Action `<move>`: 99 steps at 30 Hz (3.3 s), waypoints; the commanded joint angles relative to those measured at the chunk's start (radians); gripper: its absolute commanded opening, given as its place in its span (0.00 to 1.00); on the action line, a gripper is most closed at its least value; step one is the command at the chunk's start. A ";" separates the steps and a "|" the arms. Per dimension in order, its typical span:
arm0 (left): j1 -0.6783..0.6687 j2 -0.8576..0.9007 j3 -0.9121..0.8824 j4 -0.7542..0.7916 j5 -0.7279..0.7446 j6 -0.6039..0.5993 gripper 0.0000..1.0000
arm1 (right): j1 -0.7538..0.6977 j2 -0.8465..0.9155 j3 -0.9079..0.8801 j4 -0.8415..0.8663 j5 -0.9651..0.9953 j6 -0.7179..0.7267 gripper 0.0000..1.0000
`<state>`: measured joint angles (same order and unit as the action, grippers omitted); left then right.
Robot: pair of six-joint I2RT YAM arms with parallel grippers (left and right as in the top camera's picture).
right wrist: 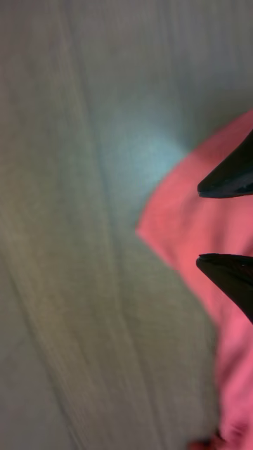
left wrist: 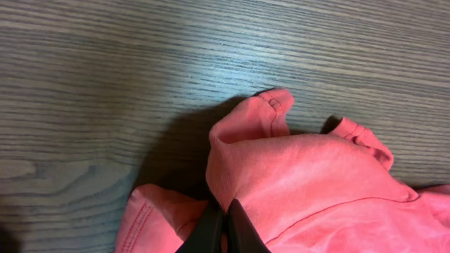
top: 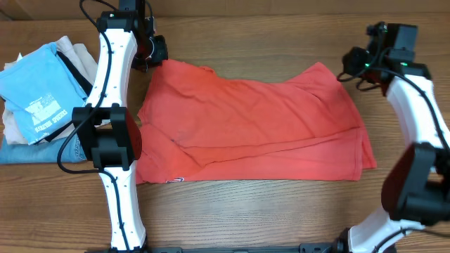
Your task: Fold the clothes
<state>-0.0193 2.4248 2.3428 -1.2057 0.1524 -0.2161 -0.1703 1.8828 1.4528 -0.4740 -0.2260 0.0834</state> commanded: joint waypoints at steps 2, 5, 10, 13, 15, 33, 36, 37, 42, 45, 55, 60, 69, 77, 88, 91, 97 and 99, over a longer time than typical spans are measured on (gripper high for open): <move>-0.012 -0.016 0.000 -0.001 -0.002 -0.027 0.04 | 0.030 0.098 0.014 0.126 -0.001 -0.002 0.32; -0.023 -0.016 0.000 -0.002 -0.003 -0.027 0.04 | 0.053 0.164 0.014 0.202 -0.004 -0.002 0.35; -0.034 -0.016 0.000 -0.002 -0.002 -0.027 0.04 | 0.074 0.237 0.014 0.279 -0.004 -0.002 0.45; -0.035 -0.016 0.000 -0.002 -0.002 -0.027 0.04 | 0.077 0.257 0.014 0.294 -0.004 0.005 0.46; -0.035 -0.016 0.000 -0.002 -0.003 -0.027 0.04 | 0.077 0.271 0.014 0.293 -0.003 0.005 0.47; -0.035 -0.016 0.000 -0.003 -0.002 -0.028 0.04 | 0.077 0.358 0.014 0.322 0.000 0.006 0.46; -0.035 -0.016 0.000 -0.002 -0.002 -0.028 0.04 | 0.077 0.358 0.014 0.336 0.001 0.006 0.33; -0.035 -0.016 0.000 -0.002 -0.002 -0.028 0.04 | 0.077 0.358 0.014 0.338 0.005 0.006 0.26; -0.035 -0.016 0.000 -0.005 -0.002 -0.028 0.04 | 0.077 0.358 0.014 0.338 0.031 0.024 0.08; -0.035 -0.016 0.000 -0.010 -0.002 -0.028 0.04 | 0.077 0.358 0.014 0.337 0.034 0.024 0.07; -0.035 -0.016 0.000 -0.018 -0.002 -0.028 0.04 | 0.078 0.358 0.014 0.420 0.045 0.020 0.57; -0.035 -0.016 0.000 -0.017 -0.002 -0.028 0.04 | 0.080 0.378 0.014 0.403 0.050 0.020 0.57; -0.035 -0.016 0.000 -0.018 -0.002 -0.028 0.04 | 0.079 0.393 0.014 0.360 0.050 0.021 0.04; -0.016 -0.020 0.000 -0.026 -0.008 -0.028 0.04 | 0.065 0.271 0.016 0.335 0.164 0.064 0.04; 0.034 -0.105 0.000 -0.058 -0.005 -0.028 0.04 | -0.010 0.065 0.016 0.146 0.225 0.066 0.04; 0.034 -0.114 0.000 -0.097 -0.007 -0.027 0.04 | -0.016 0.047 0.016 0.063 0.225 0.066 0.04; 0.044 -0.122 0.000 -0.178 -0.006 -0.028 0.04 | -0.031 0.021 0.016 -0.098 0.225 0.066 0.04; 0.048 -0.128 0.000 -0.208 -0.006 -0.028 0.04 | -0.043 0.013 0.016 -0.149 0.225 0.066 0.04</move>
<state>0.0151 2.3402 2.3421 -1.3857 0.1524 -0.2340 -0.1905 1.9450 1.4601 -0.5846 -0.0177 0.1452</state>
